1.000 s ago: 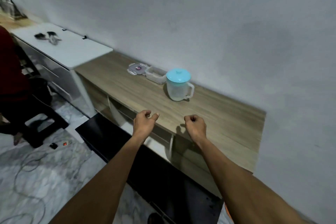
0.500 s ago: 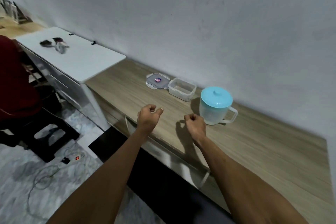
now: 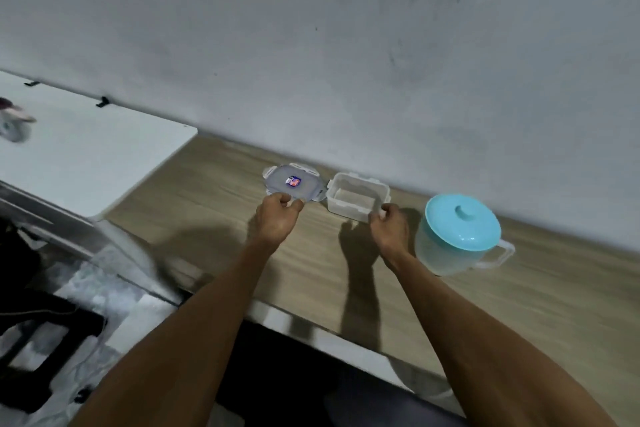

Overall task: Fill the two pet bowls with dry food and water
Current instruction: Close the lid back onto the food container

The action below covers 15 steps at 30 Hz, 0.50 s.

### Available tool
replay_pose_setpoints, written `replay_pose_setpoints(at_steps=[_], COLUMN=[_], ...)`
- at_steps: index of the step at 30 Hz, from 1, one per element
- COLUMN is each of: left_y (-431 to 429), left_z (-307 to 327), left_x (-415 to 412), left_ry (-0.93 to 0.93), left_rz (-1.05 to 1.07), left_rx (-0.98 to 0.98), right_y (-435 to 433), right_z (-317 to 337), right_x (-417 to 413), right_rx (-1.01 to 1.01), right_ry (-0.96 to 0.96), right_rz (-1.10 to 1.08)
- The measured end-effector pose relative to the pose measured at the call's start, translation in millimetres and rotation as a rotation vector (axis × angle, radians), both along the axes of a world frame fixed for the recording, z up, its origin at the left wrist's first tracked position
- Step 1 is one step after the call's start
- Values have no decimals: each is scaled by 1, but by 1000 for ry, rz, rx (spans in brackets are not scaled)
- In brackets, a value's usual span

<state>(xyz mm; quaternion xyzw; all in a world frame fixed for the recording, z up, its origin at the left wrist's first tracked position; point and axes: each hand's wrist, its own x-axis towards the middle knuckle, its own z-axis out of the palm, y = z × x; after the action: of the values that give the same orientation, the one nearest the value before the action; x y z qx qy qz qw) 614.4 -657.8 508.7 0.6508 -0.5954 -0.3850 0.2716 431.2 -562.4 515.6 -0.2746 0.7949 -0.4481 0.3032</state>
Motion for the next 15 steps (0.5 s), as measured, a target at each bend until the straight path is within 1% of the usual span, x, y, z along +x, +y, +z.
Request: replay_pose_setpoints(at_steps=[5, 7, 10, 13, 15], left_y=[-77, -103, -133, -154, -161], left_z=[-14, -24, -40, -56, -59], left_x=[16, 18, 16, 5, -2], left_ry=[-71, -132, -240, -286, -363], left_rz=[-67, -94, -125, -103, -91], left_rx=[8, 7, 6, 49, 64], right_y=[-47, -58, -66, -70, -71], right_z=[-15, -23, -38, -54, -60], right_x=[0, -3, -10, -12, -10], right_rx=[60, 96, 132, 163, 174], right_ry=[100, 118, 156, 185, 207], right_rz=[-164, -218, -251, -271, -278])
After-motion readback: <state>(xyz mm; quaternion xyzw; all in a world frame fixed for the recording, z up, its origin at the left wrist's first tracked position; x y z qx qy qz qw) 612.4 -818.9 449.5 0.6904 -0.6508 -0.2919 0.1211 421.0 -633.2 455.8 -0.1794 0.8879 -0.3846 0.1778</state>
